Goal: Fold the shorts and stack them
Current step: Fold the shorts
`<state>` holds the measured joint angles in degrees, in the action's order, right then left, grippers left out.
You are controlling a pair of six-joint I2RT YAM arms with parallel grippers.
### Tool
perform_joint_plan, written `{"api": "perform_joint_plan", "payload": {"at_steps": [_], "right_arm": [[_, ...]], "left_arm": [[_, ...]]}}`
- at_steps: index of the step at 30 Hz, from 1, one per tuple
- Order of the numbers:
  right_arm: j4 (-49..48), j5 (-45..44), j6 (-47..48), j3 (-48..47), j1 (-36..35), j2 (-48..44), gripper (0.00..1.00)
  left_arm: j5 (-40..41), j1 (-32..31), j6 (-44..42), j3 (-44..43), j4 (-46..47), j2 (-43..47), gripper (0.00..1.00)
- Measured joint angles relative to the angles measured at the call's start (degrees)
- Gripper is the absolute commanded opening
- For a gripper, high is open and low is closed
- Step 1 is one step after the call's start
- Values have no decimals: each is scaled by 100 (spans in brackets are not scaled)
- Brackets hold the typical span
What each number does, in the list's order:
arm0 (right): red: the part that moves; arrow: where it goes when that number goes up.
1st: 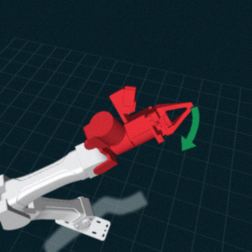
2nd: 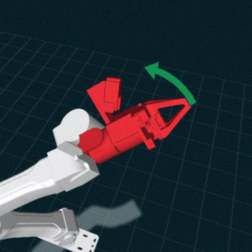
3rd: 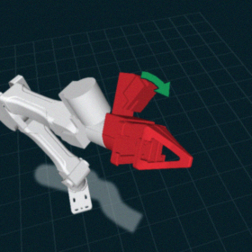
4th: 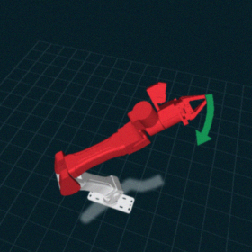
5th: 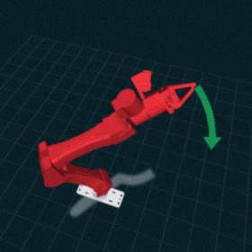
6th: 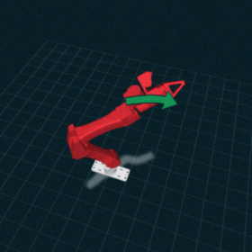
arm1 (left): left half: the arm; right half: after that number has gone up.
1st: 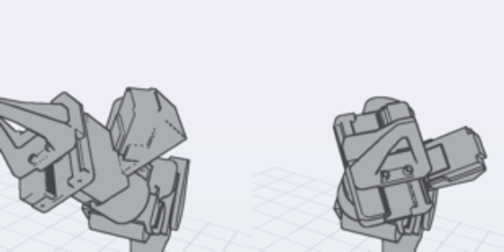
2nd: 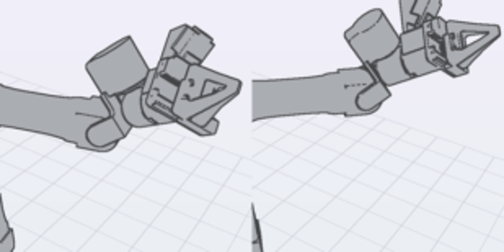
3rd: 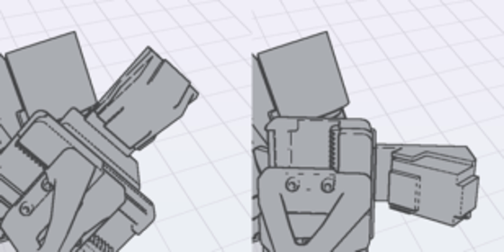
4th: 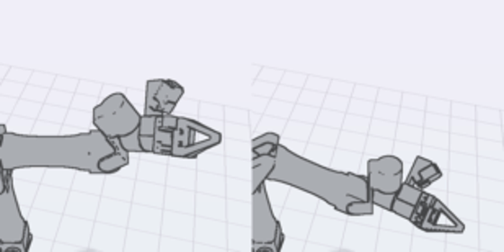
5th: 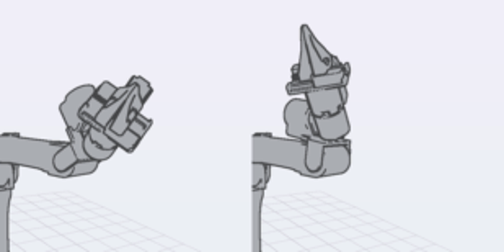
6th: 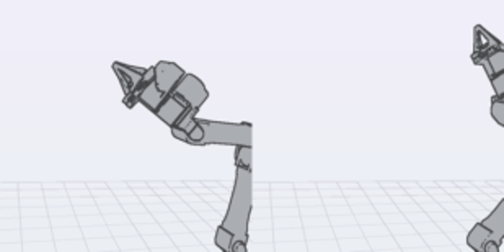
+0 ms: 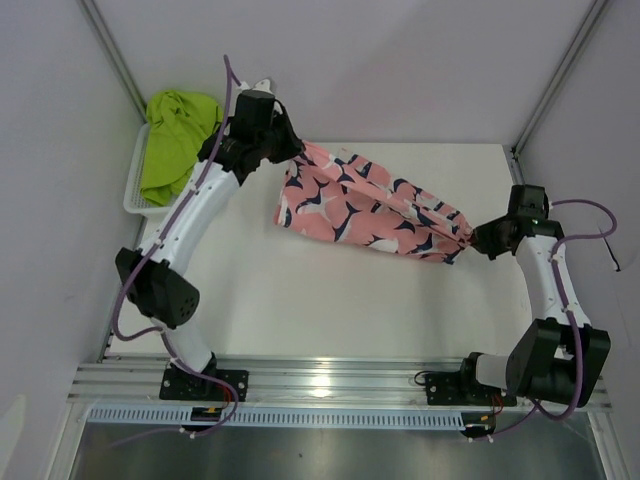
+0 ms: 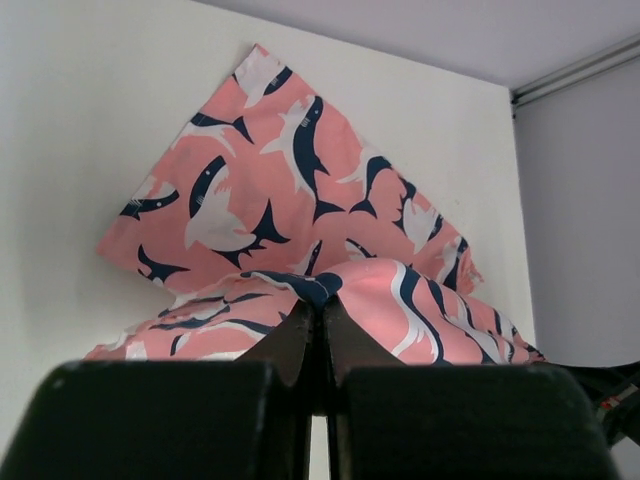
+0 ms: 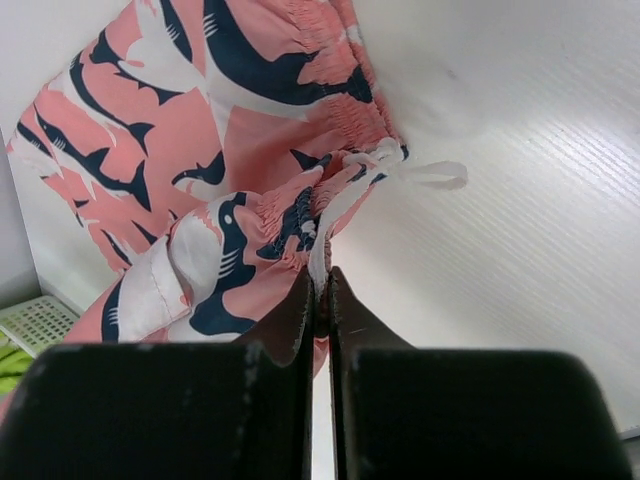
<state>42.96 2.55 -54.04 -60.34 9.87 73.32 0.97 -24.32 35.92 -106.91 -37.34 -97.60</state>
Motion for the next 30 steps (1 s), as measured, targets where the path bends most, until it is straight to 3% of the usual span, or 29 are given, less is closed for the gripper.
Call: {"api": "perform_joint_plan", "payload": {"at_steps": [5, 13, 17, 23, 30], "right_arm": [[-101, 186, -61, 173, 177, 28, 0], [-393, 546, 170, 490, 173, -42, 0], [-557, 848, 334, 144, -42, 573, 0], [-1054, 999, 348, -348, -929, 1626, 0], [-1246, 1040, 330, -1672, -1812, 3322, 0]], "left_arm": [[-166, 74, -105, -608, -85, -815, 0], [-59, 140, -98, -254, -317, -426, 0], [101, 210, -90, 192, -562, 323, 0], [363, 389, -76, 1375, -837, 1980, 0], [481, 505, 7, 2715, -848, 3504, 0]]}}
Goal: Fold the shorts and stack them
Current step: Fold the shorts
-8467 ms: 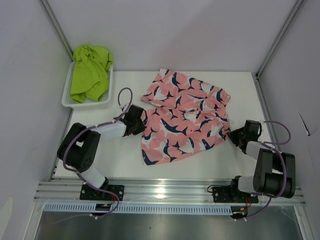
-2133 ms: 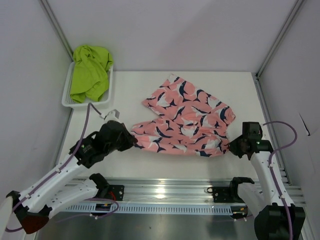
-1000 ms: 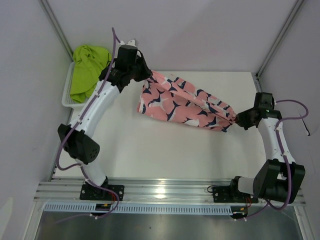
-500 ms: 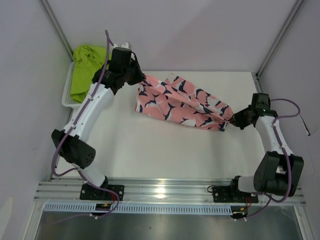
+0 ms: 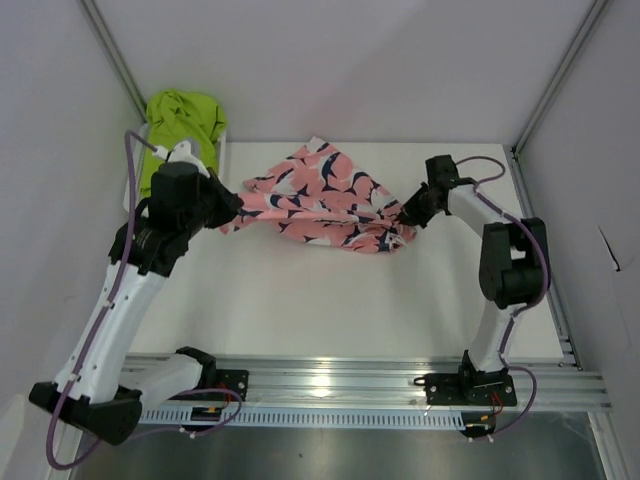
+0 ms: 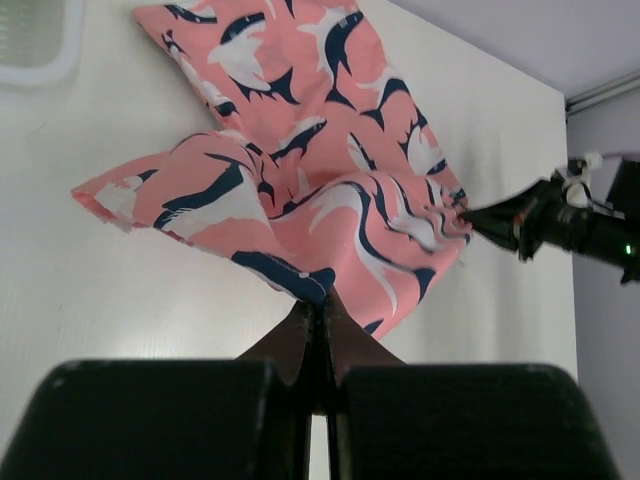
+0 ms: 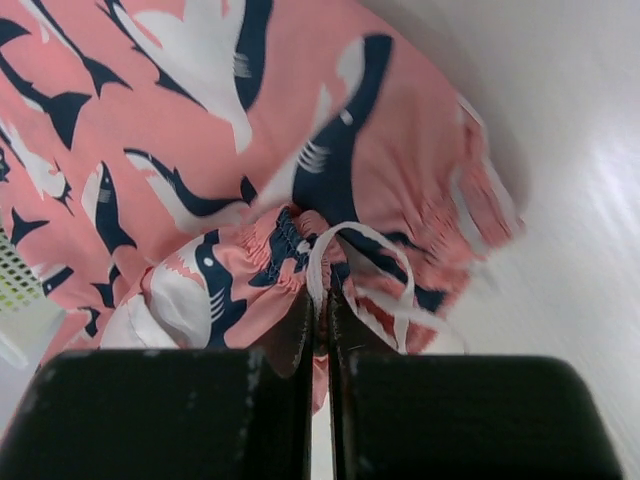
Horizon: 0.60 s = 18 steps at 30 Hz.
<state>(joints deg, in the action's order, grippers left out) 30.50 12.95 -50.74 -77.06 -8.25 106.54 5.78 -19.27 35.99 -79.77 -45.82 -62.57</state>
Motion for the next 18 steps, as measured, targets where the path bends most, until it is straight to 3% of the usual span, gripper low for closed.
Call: {"api": "perform_joint_plan", "payload": {"at_steps": [6, 11, 15, 18], "right_arm": [[321, -85, 348, -2059, -520, 1574, 0], [815, -105, 708, -3401, -487, 2203, 0], [1117, -63, 949, -3801, -249, 2197, 0], [1178, -103, 1095, -3523, -109, 1884, 0]], "left_arm": [[-11, 50, 168, 1517, 203, 1252, 0], [-57, -136, 415, 2354, 472, 1768, 0], [-59, -474, 540, 2594, 686, 1709, 0], [-63, -551, 557, 2616, 872, 1526, 0]]}}
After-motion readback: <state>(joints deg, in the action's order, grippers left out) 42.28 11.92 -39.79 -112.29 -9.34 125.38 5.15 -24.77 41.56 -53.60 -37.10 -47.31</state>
